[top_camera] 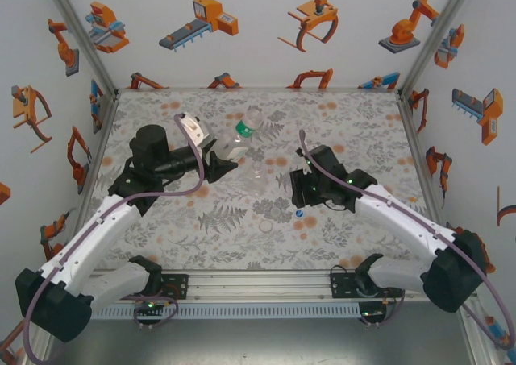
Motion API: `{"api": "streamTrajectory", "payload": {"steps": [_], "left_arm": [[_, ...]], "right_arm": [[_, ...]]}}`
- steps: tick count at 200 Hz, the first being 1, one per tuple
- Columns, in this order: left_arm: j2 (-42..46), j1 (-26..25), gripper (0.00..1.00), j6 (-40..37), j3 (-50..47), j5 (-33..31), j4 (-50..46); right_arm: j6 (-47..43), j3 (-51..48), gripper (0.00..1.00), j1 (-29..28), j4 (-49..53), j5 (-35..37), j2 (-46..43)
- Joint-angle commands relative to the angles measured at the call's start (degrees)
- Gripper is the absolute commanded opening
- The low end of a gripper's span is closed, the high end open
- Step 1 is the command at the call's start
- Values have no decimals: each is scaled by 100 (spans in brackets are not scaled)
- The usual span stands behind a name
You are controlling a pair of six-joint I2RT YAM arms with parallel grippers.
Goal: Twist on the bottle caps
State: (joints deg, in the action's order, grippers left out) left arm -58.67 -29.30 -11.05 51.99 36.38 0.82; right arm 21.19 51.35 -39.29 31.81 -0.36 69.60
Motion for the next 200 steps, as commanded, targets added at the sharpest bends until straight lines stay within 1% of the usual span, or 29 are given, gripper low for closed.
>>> {"api": "streamTrajectory", "payload": {"steps": [1, 20, 30, 40, 60, 95, 135, 200], "left_arm": [[86, 12, 0, 77, 78, 34, 143], [111, 13, 0, 53, 57, 18, 156], [119, 16, 0, 46, 44, 9, 173], [123, 13, 0, 26, 37, 14, 171], [117, 10, 0, 39, 35, 23, 177], [81, 12, 0, 92, 40, 40, 219], [9, 18, 0, 85, 90, 20, 200], [-115, 16, 0, 7, 203, -14, -46]], "right_arm": [[406, 290, 53, -323, 184, 435, 251], [693, 378, 53, -658, 156, 521, 498], [787, 393, 47, -881, 118, 609, 616], [874, 388, 45, -1075, 61, 642, 700], [1075, 367, 45, -1393, -107, 590, 884], [1199, 582, 45, -1771, -184, 659, 1371], [1275, 829, 50, -1961, -254, 843, 1896], [1289, 971, 49, -2042, -482, 774, 2495]]}}
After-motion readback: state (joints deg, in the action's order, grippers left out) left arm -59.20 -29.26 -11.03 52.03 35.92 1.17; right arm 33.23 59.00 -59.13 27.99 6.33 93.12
